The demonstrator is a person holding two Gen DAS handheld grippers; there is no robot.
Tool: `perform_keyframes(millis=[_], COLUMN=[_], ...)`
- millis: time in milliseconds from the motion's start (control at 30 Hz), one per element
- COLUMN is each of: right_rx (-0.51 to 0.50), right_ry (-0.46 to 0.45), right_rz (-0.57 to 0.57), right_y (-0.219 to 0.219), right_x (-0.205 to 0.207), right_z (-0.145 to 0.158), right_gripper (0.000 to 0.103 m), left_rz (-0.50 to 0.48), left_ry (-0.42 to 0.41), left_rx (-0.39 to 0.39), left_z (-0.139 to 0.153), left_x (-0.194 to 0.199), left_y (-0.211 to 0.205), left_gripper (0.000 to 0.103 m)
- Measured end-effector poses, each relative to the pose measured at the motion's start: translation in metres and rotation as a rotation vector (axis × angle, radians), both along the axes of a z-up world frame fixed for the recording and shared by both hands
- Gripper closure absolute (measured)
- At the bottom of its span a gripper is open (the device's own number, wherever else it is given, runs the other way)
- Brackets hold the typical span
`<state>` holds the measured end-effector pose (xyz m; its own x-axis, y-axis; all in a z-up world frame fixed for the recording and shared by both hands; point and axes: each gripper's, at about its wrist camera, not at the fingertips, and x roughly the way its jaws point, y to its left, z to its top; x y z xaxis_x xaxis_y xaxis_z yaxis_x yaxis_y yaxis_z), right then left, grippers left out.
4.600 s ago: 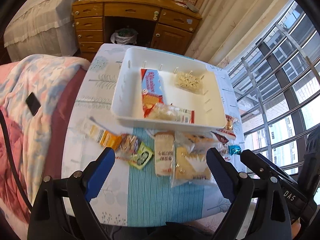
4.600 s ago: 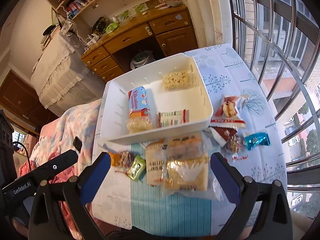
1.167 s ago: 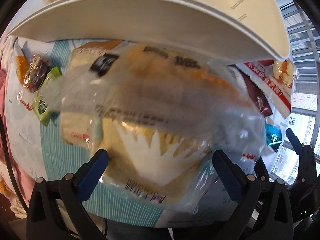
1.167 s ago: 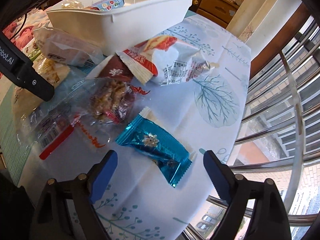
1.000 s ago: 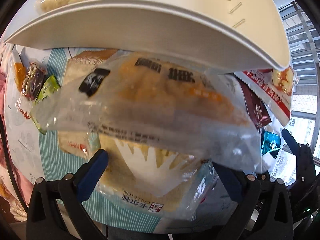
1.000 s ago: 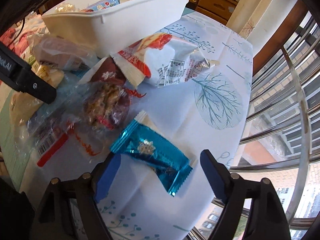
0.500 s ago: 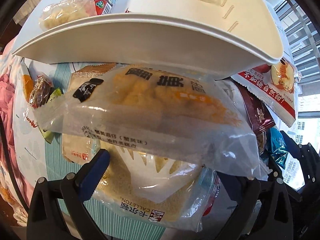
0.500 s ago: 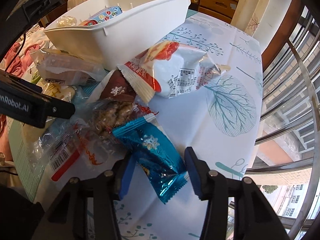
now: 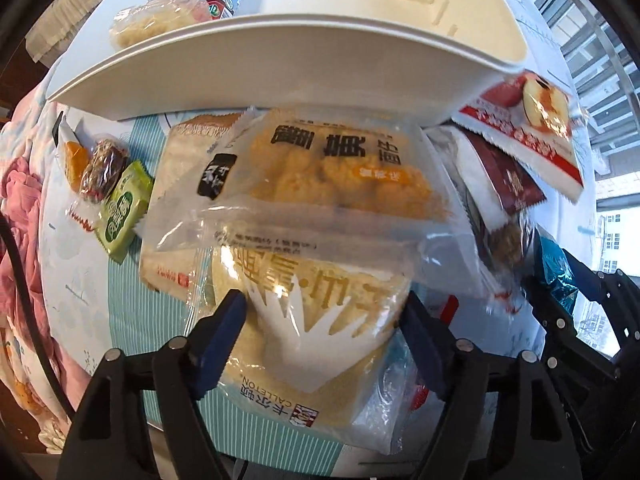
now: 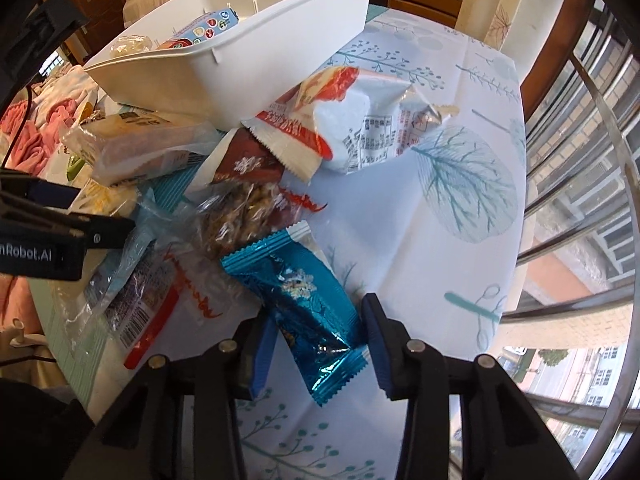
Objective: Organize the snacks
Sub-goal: 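Grasp a bread pack with the left gripper while the right grasps a blue candy, then lift the bread pack and blue candy and carry both over the white tray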
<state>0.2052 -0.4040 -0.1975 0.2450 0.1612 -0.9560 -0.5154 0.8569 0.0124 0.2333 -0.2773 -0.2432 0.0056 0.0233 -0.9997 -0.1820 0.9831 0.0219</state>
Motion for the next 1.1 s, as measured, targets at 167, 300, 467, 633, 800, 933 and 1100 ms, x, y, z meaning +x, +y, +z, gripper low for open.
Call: perform_keyframes(millis=[167,300,467,633,800,933,1100], right_rx=[0.011,0.016,0.035,0.051,0.079,0.096,0.111], right_ry=[0.034,0.036,0.013,-0.027,-0.061,-0.081,-0.108], right_rz=[-0.023,-0.045,-0.071,-0.090,-0.108,-0.108,-0.102], right_y=[-0.002,-0.004,-0.006,-0.005,-0.010,-0.009,0.001], right_x=[0.001,-0.003,-0.006,-0.012,-0.018,-0.022,-0.026], right_z=[0.001,0.008,0.023,0.040,0.055,0.064,0.079], right_gripper=[0.061,0.062,0.062,0.062,0.062,0.062,0.062], left_rz=[-0.010,-0.013,0.006,0.051,0.089,0.101,0.114], left_ry=[0.009,0.009,0.017,0.032,0.028,0.005,-0.010], left_rx=[-0.006,-0.020,-0.033,-0.024,-0.001,0.006,0.000], left_z=[0.008,0.016,0.032,0.038,0.060,0.081,0.102], left_x=[-0.020,-0.031,-0.043,-0.045,-0.062,-0.079,-0.089], left_y=[0.005,0.008,0.018,0.042,0.084,0.105,0.128], left_gripper=[0.039,0.048,0.057,0.062,0.067,0.070,0.074])
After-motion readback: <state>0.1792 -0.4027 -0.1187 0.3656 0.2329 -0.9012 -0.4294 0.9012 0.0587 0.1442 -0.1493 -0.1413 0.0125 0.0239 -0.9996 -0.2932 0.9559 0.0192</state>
